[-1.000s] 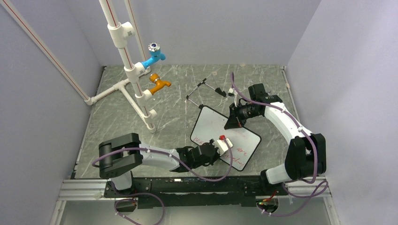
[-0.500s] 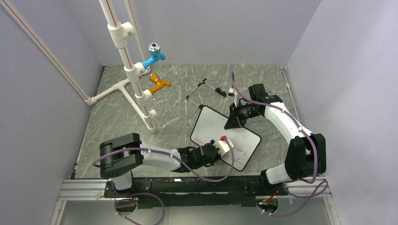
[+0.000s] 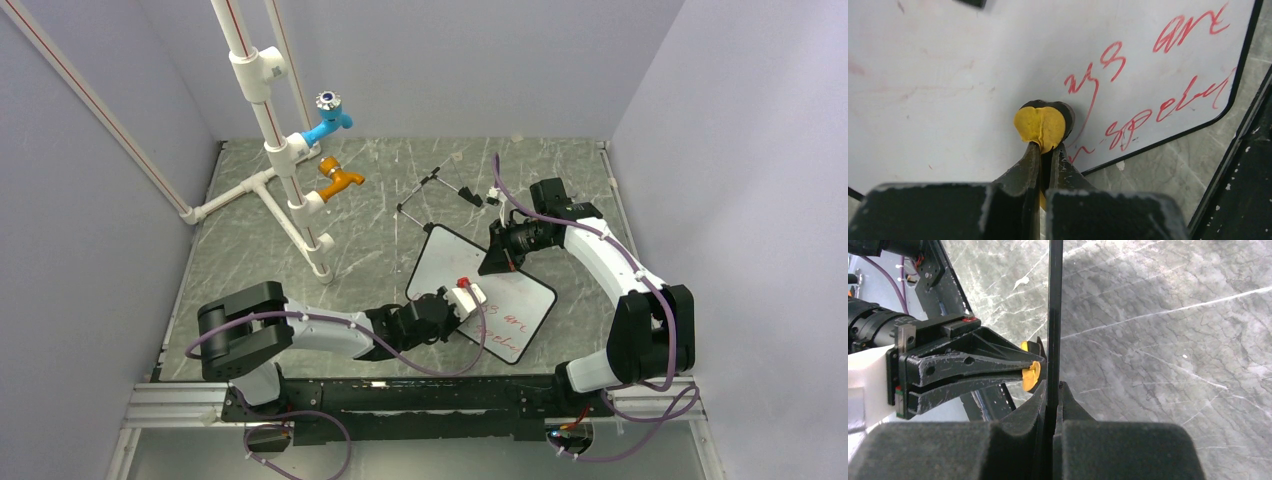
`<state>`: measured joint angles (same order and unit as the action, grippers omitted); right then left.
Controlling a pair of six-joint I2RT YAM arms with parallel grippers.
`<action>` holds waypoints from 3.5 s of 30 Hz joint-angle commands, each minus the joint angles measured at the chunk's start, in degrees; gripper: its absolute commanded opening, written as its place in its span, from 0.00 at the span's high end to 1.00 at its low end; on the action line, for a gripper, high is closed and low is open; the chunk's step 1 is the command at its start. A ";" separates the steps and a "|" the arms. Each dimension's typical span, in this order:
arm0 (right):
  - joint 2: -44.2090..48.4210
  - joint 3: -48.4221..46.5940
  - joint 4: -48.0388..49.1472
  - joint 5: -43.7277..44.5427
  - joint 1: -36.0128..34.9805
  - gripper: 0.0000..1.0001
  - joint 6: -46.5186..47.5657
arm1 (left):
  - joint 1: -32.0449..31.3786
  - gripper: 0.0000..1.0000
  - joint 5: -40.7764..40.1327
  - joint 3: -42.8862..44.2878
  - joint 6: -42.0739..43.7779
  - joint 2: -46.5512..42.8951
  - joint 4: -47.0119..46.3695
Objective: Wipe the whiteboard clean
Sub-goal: Erase the center of the board with the whiteboard.
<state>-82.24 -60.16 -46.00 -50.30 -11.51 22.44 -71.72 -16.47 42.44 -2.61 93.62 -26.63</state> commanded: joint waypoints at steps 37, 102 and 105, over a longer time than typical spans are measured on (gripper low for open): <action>-0.90 0.62 1.44 -1.73 -1.41 1.00 7.89 | -1.71 1.00 -6.28 -3.39 -3.33 1.70 -4.88; -0.77 0.48 1.17 -1.72 -1.42 1.00 8.20 | -5.70 1.00 -2.64 10.01 12.83 7.44 -4.74; -0.87 0.49 1.09 -1.78 -1.36 1.00 8.15 | -5.71 1.00 -3.11 4.96 10.34 6.72 -6.15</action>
<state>-82.56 -60.49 -46.94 -51.03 -11.97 23.66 -78.00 -18.96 53.23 11.29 100.97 -31.14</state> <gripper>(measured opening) 0.044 0.047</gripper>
